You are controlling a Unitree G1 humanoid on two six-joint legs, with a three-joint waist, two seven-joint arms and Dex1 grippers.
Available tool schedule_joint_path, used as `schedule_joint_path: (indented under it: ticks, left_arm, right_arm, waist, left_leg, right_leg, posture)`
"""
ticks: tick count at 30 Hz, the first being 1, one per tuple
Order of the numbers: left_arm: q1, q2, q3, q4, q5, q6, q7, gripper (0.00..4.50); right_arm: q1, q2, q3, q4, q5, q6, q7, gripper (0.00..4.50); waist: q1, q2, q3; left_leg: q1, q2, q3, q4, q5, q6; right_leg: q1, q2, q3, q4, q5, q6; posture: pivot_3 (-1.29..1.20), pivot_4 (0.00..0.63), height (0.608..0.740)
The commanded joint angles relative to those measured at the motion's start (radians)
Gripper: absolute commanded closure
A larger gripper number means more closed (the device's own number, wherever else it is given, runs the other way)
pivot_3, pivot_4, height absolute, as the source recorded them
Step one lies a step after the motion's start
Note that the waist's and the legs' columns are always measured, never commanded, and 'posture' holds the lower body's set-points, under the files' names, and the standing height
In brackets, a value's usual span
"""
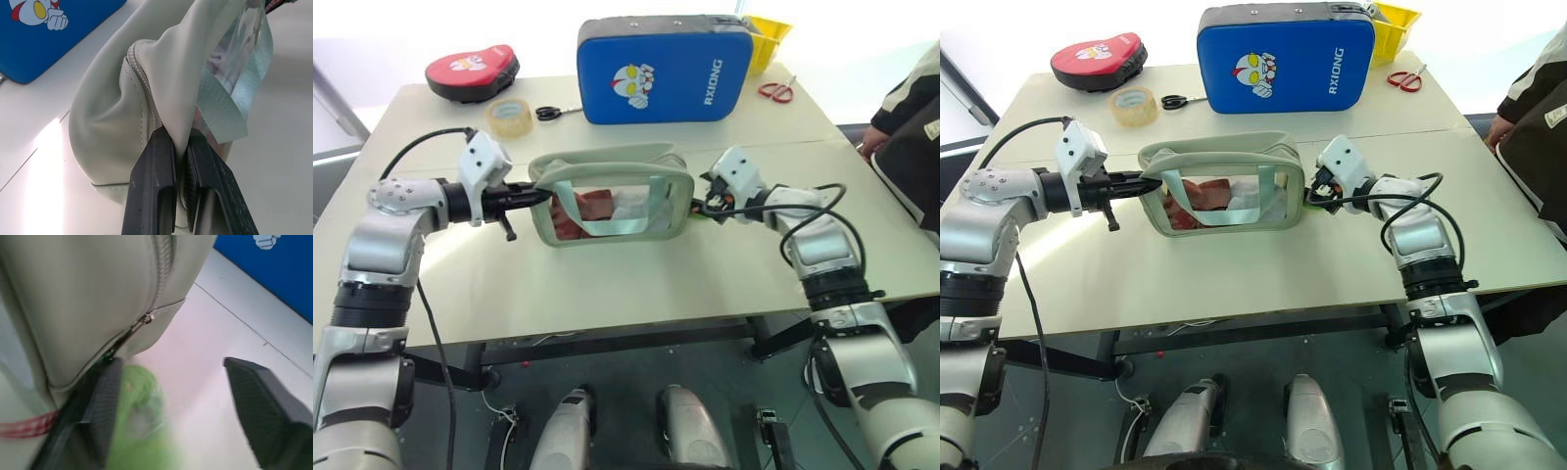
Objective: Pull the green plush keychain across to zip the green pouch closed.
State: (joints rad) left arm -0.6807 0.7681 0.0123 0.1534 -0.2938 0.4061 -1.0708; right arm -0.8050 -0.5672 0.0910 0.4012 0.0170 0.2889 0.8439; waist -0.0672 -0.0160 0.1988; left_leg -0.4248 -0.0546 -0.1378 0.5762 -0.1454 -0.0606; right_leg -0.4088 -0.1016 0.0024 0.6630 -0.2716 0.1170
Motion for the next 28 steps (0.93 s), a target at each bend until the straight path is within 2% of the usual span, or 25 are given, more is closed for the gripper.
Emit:
schedule_joint_path:
  ticks: [1,6,10,13,19,20,28]
  left_arm:
    - [-0.022,0.031,0.036,-0.006,-0.007,0.003,-0.001,4.50]
    - [-0.038,0.051,0.108,-0.022,-0.081,0.079,0.008,4.50]
    - [-0.069,0.072,0.171,-0.016,-0.145,0.150,0.016,4.50]
    - [-0.058,0.101,0.182,-0.034,-0.172,0.186,-0.020,3.34]
    - [-0.022,0.109,0.171,-0.079,-0.175,0.194,-0.013,0.26]
    - [-0.016,0.113,0.169,-0.084,-0.173,0.194,-0.015,0.02]
    - [0.018,0.240,0.230,-0.060,-0.153,0.193,-0.038,0.02]
  right_arm:
    - [-0.073,-0.125,-0.031,-0.074,0.058,0.016,0.175,0.03]
    - [-0.175,-0.281,-0.037,-0.028,0.123,0.016,0.420,0.03]
    - [-0.223,-0.295,-0.038,-0.025,0.150,0.026,0.480,0.03]
    - [-0.261,-0.266,-0.032,0.010,0.138,0.012,0.461,0.00]
    - [-0.298,-0.216,-0.028,0.079,0.118,-0.026,0.425,0.00]
    - [-0.299,-0.214,-0.027,0.083,0.116,-0.031,0.427,0.00]
    - [-0.268,-0.244,-0.034,0.006,0.156,0.022,0.517,0.00]
  waist:
    - [0.001,0.000,0.000]
    - [-0.002,0.001,0.001]
    - [-0.002,0.000,0.001]
    - [-0.002,0.000,0.001]
    - [0.005,0.000,0.001]
    - [0.007,0.000,0.001]
    - [0.008,0.000,0.001]
  left_leg:
    - [0.000,0.000,0.000,0.000,0.000,0.000]
    - [-0.001,0.000,0.001,0.000,-0.001,0.001]
    - [-0.001,0.001,0.001,0.000,-0.002,0.002]
    - [-0.001,0.001,0.001,0.000,-0.002,0.002]
    - [-0.001,0.000,0.001,0.000,-0.002,0.002]
    - [-0.001,0.000,0.001,0.000,-0.002,0.002]
    - [-0.001,0.000,0.001,0.000,-0.002,0.002]
  right_leg:
    - [0.000,0.000,0.000,0.000,0.000,0.000]
    - [-0.001,0.000,0.000,0.000,0.000,0.000]
    - [-0.001,0.000,0.000,-0.001,0.000,0.000]
    - [-0.001,0.000,0.000,-0.001,0.000,0.000]
    - [-0.001,-0.001,0.000,-0.001,0.000,0.000]
    - [-0.001,-0.001,0.000,-0.001,0.000,0.000]
    - [-0.001,-0.001,0.000,-0.002,0.000,0.000]
  posture:
    - [0.00,0.150,0.740]
    - [0.00,0.150,0.740]
    - [0.00,0.150,0.740]
    - [0.00,0.150,0.740]
    - [0.00,0.150,0.740]
    - [0.00,0.150,0.740]
    - [0.00,0.150,0.740]
